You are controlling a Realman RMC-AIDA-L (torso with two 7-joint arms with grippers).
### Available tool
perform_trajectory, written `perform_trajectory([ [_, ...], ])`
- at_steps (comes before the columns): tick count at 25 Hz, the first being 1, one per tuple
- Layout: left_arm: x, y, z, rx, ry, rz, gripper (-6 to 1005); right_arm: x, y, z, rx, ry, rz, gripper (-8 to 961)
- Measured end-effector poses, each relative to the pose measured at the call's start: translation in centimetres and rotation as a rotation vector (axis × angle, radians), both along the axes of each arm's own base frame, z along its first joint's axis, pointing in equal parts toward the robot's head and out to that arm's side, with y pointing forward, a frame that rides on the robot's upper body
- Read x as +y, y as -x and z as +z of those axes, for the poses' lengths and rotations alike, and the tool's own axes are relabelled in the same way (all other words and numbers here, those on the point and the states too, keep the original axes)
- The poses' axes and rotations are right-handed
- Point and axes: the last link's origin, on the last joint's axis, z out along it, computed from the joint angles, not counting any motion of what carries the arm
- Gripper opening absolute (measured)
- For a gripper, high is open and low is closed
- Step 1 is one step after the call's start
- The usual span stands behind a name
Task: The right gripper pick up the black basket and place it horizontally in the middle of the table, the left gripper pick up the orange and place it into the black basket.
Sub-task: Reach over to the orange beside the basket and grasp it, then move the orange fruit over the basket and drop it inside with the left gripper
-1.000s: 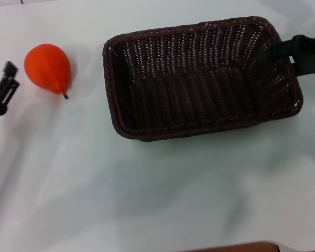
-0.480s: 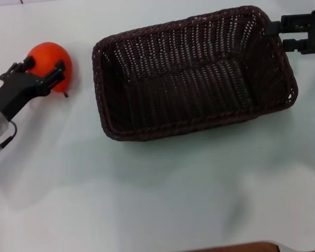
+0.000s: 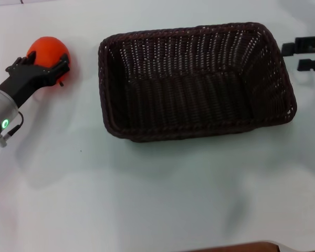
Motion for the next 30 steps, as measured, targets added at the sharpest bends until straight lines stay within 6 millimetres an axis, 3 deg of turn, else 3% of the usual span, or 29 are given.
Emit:
perform_trajectory([
  [6,-0.3,0.3,0.3,-0.008,-0.015,0.008,849,-1.1,-1.4,0.6,-0.013,-0.024,-0.032,799],
  [14,-1.5,0.2,1.9,-0.061,-0.091,-0.059,577,-3.1,-3.9,3.1,0.003,-0.177,-0.043,798],
  [20,-3.0,0.0,3.2,-0.113,-0.141,-0.141,405,-2.7,-4.8,2.5,-0.006,-0.208,-0.036,797],
  [30,-6.8,-2.4,5.5,-0.256,-0.226,-0.408,355,-1.2,-4.4,1.9,-0.019,-0.209,0.015,791],
])
